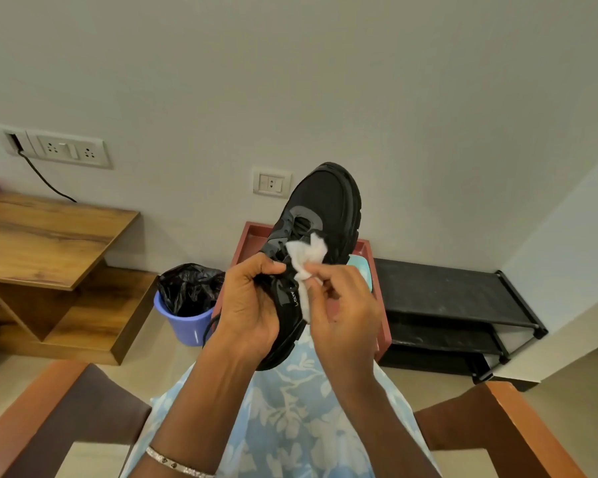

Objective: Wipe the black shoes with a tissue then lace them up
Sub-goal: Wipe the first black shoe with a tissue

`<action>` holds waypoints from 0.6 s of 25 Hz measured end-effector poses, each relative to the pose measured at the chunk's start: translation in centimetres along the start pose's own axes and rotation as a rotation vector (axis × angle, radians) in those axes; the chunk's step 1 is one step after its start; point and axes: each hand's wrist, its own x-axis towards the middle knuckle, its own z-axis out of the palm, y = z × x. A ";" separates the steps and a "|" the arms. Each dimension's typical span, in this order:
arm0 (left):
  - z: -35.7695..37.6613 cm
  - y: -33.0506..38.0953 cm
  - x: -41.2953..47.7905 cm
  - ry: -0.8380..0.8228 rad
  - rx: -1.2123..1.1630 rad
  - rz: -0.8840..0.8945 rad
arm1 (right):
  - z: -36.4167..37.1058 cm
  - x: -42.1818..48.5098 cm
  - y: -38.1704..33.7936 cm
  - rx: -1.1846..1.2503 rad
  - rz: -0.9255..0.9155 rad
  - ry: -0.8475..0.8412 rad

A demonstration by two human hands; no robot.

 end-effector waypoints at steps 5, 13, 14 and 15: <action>-0.3 0.4 0.7 0.001 -0.032 -0.063 | 0.3 -1.6 -0.2 0.007 -0.034 -0.020; -0.2 -0.3 -0.1 -0.118 0.191 -0.105 | -0.4 3.7 1.1 -0.070 -0.044 0.159; -0.2 -0.5 -0.1 -0.120 0.227 -0.096 | -0.5 3.7 1.1 -0.079 -0.056 0.149; -0.1 -0.5 -0.1 -0.124 0.262 -0.086 | -0.7 3.6 1.0 -0.094 -0.059 0.139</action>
